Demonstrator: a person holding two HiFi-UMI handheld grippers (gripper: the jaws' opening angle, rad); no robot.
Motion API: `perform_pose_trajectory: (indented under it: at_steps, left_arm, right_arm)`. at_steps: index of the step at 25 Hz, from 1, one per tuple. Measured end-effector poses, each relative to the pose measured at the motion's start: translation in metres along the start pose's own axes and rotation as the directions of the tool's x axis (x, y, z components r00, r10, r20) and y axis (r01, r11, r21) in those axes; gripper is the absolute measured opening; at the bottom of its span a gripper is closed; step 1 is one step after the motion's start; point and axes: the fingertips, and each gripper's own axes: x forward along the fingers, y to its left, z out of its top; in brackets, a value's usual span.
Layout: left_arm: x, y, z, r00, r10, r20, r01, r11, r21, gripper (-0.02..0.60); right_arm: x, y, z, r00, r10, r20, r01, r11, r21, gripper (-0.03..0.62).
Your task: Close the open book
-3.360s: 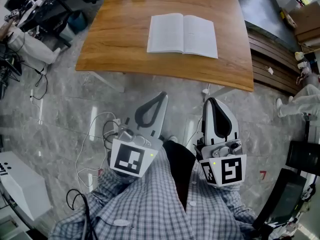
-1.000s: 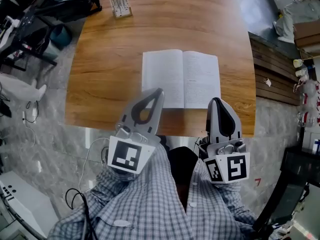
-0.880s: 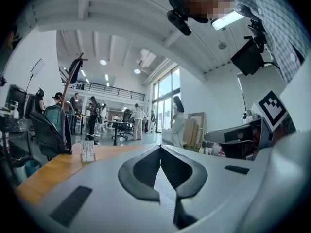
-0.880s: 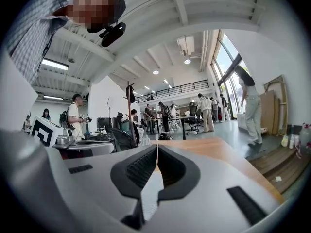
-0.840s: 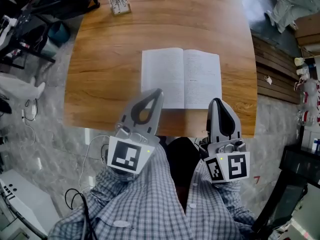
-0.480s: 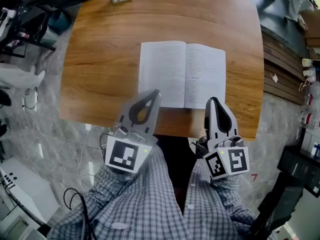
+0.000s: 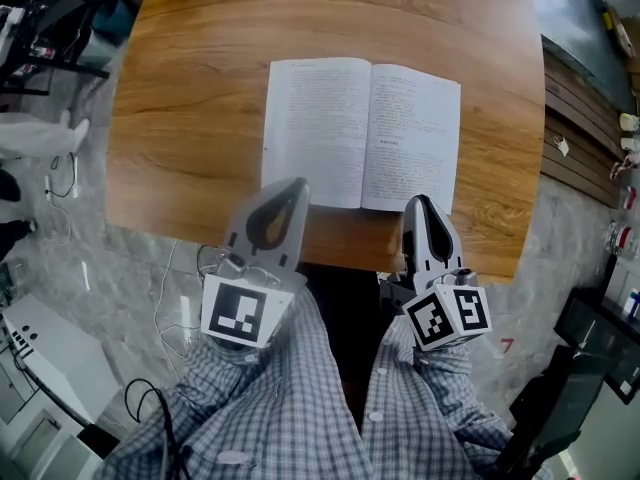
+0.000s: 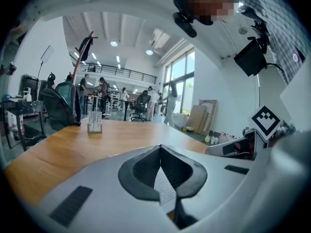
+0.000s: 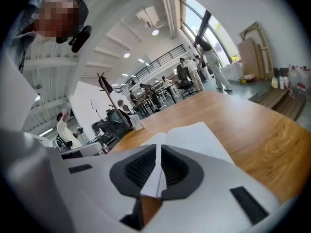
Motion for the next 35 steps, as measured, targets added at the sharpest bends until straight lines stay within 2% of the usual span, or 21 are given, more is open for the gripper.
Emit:
perform_pose_trajectory:
  at_steps: [8,12,15,17,21,24,26,30,35]
  left_arm:
    - [0.010,-0.009,-0.014,0.999,-0.007,-0.042,0.007,1.000,0.003,0.009]
    - [0.017,-0.016,-0.019,0.998,-0.027,-0.057,0.028,1.000,0.007,0.009]
    - [0.021,-0.018,-0.023,0.997,-0.038,-0.070,0.039,0.999,0.010,0.009]
    - [0.023,-0.018,-0.024,0.996,-0.041,-0.074,0.042,0.999,0.009,0.009]
    - [0.025,-0.017,-0.025,0.996,-0.043,-0.077,0.043,0.999,0.009,0.009]
    - [0.027,-0.016,-0.026,0.996,-0.044,-0.080,0.045,0.999,0.009,0.009]
    - [0.028,-0.015,-0.026,0.996,-0.045,-0.081,0.046,0.999,0.010,0.009]
    - [0.028,-0.013,-0.027,0.995,-0.040,-0.086,0.040,0.999,0.006,0.009]
    - [0.027,-0.012,-0.025,0.996,-0.029,-0.087,0.030,1.000,0.010,0.009]
  right_arm:
    - [-0.005,-0.028,-0.044,0.996,-0.032,-0.087,0.046,0.987,0.157,0.025]
    - [-0.008,-0.039,-0.065,0.989,-0.027,-0.143,0.063,0.965,0.255,0.061]
    - [-0.009,-0.046,-0.082,0.982,-0.027,-0.188,0.091,0.936,0.340,0.087]
    - [-0.009,-0.050,-0.089,0.980,-0.020,-0.199,0.106,0.896,0.432,0.110]
    - [-0.005,-0.055,-0.100,0.982,-0.004,-0.190,0.128,0.754,0.644,0.135]
    - [0.001,-0.057,-0.107,0.982,-0.004,-0.190,0.143,0.676,0.723,0.135]
    - [0.005,-0.058,-0.110,0.982,-0.007,-0.191,0.150,0.646,0.748,0.135]
    - [0.014,-0.058,-0.108,0.986,0.004,-0.166,0.128,0.620,0.774,0.135]
    - [0.020,-0.060,-0.107,0.988,-0.006,-0.153,0.131,0.557,0.820,0.133]
